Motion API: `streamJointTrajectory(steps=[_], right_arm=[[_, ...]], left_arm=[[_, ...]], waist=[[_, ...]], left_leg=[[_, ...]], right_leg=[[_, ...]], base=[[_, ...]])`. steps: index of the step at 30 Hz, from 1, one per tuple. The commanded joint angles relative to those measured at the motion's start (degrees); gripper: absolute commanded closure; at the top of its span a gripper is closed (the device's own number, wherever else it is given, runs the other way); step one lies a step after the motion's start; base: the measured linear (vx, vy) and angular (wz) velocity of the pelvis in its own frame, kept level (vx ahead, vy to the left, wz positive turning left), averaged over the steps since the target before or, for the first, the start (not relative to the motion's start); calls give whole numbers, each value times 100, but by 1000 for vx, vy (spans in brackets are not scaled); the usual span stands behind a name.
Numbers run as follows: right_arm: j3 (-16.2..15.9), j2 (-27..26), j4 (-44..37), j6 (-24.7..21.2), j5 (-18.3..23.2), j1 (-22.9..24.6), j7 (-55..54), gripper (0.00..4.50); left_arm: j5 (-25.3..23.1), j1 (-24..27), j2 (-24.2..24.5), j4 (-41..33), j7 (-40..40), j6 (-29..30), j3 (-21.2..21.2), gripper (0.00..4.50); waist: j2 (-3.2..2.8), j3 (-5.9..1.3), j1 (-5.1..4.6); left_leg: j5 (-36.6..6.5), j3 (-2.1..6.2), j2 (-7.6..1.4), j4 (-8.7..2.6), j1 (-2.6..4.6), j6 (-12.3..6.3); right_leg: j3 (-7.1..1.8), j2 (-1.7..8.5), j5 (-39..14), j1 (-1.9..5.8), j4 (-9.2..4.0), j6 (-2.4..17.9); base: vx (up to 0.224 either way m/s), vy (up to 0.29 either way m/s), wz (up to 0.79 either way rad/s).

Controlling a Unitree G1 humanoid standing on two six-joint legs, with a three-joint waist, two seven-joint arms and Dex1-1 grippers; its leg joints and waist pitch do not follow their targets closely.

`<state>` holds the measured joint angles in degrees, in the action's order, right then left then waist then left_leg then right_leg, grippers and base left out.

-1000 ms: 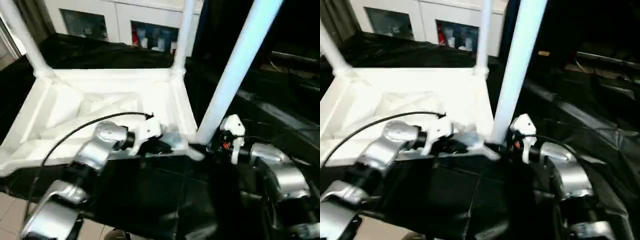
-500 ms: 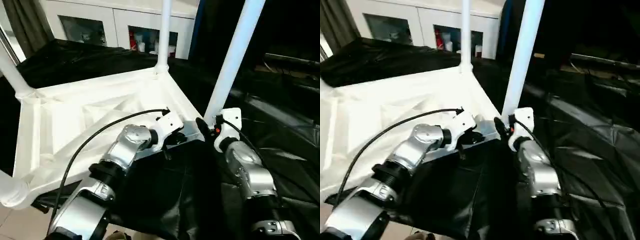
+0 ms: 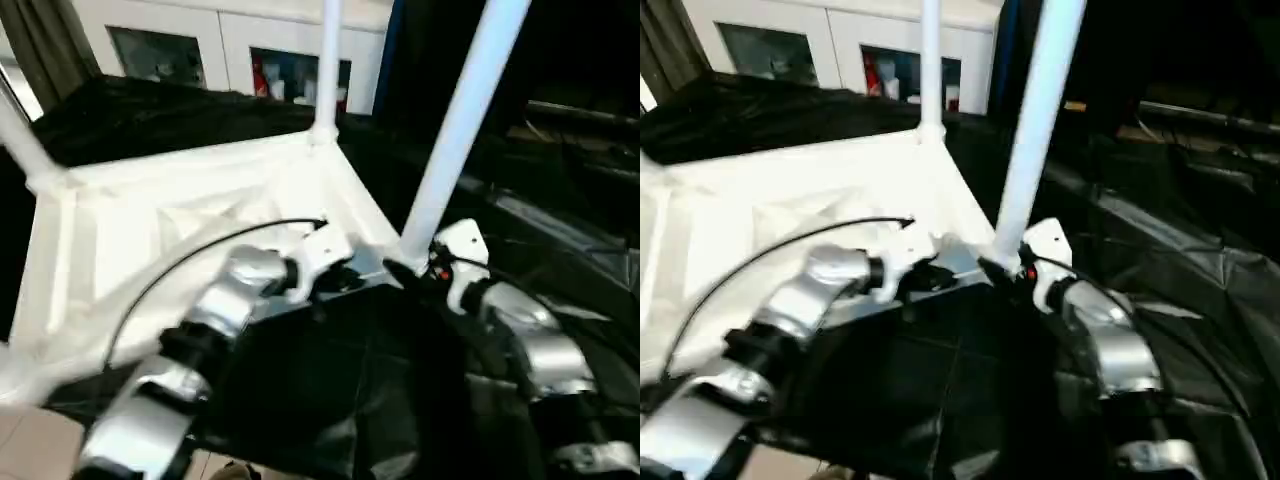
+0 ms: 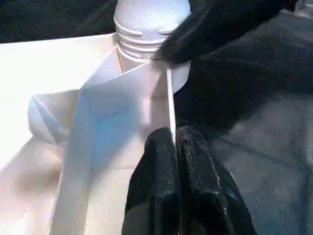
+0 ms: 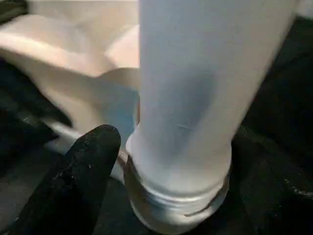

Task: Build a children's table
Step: Rotate leg to tighten

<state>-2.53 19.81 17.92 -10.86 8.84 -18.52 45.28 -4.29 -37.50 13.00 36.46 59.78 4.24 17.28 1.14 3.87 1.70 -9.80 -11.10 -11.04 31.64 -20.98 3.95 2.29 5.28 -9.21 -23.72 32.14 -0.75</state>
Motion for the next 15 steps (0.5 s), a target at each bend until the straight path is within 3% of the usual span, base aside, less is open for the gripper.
streamJointTrajectory(steps=[1,7,10,12,15], right_arm=[[-372,153,-355,-193,379,40,1005,80],[-398,637,-367,-286,491,43,1779,80],[-423,757,-325,-269,470,15,1910,80],[-412,747,-212,-269,470,-74,1918,80],[-399,694,-215,-296,488,-105,1909,95]], left_arm=[[18,180,137,94,446,-109,159,450],[162,252,484,-74,1109,-182,224,450],[287,289,565,-176,1348,-130,213,450],[331,300,556,-199,1372,-141,184,450],[347,306,540,-211,1384,-143,177,450]], waist=[[68,-251,29],[56,-300,57],[54,-275,66],[65,-258,64],[67,-255,56]], left_leg=[[-1723,62,-187,-374,0,-542],[-1005,7,-194,-277,-4,-736],[-1097,-3,-199,-284,1,-714],[-1310,0,-216,-301,23,-577],[-1408,9,-216,-313,23,-472]], right_leg=[[-180,241,-1986,219,-407,1017],[-159,219,-734,255,-228,1526],[-144,218,-858,260,-234,1559],[-147,227,-1339,238,-273,1460],[-152,224,-1533,234,-283,1387]], base=[[0,0,0],[26,-14,2],[0,0,0],[0,0,0],[0,0,0]])
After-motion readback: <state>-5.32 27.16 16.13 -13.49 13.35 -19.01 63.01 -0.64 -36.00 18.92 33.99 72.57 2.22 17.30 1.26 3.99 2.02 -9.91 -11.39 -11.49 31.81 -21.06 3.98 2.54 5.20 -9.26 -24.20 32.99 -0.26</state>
